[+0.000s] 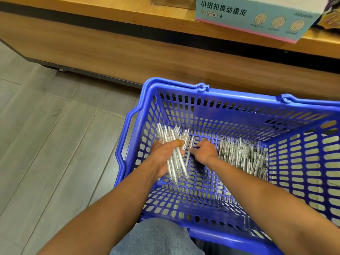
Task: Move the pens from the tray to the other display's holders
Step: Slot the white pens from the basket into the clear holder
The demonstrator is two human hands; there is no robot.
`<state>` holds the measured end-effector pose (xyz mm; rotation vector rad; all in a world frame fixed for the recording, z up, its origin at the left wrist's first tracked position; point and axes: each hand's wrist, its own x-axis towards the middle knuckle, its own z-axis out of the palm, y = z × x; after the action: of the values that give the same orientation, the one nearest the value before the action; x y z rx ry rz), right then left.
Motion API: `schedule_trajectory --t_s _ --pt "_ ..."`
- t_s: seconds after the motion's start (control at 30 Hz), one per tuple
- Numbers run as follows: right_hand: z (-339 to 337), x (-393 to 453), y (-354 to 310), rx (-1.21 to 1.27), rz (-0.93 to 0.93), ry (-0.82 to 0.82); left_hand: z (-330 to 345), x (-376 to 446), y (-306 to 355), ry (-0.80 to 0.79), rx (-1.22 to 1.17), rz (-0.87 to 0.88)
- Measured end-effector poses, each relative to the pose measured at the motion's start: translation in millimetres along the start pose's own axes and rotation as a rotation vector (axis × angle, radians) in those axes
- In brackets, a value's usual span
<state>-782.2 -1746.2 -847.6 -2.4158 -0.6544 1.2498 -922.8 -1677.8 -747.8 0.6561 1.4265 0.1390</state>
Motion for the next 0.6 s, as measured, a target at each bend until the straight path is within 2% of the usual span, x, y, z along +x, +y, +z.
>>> schedule_trajectory --t_s 0.07,0.27,0.4,0.47,0.6 --pt "5.9 0.4 -2.0 -0.059 -0.001 0.043 0.2 2.4 -1.5 0.012 0.025 0.004" --pt "9.1 4.3 -1.9 -0.029 0.07 0.149 -0.4 -0.3 -0.1 0.02 0.025 0.005" --pt "6.6 3.7 1.5 -0.084 0.075 0.129 -0.8 -0.7 -0.8 0.027 0.057 0.025" --pt "3.7 0.1 0.4 0.003 0.016 0.084 -0.9 0.4 -0.9 0.023 0.057 0.029" --pt "-13.3 -20.1 -7.8 0.43 -0.126 -0.11 -2.0 4.1 -4.3 0.035 0.08 0.032"
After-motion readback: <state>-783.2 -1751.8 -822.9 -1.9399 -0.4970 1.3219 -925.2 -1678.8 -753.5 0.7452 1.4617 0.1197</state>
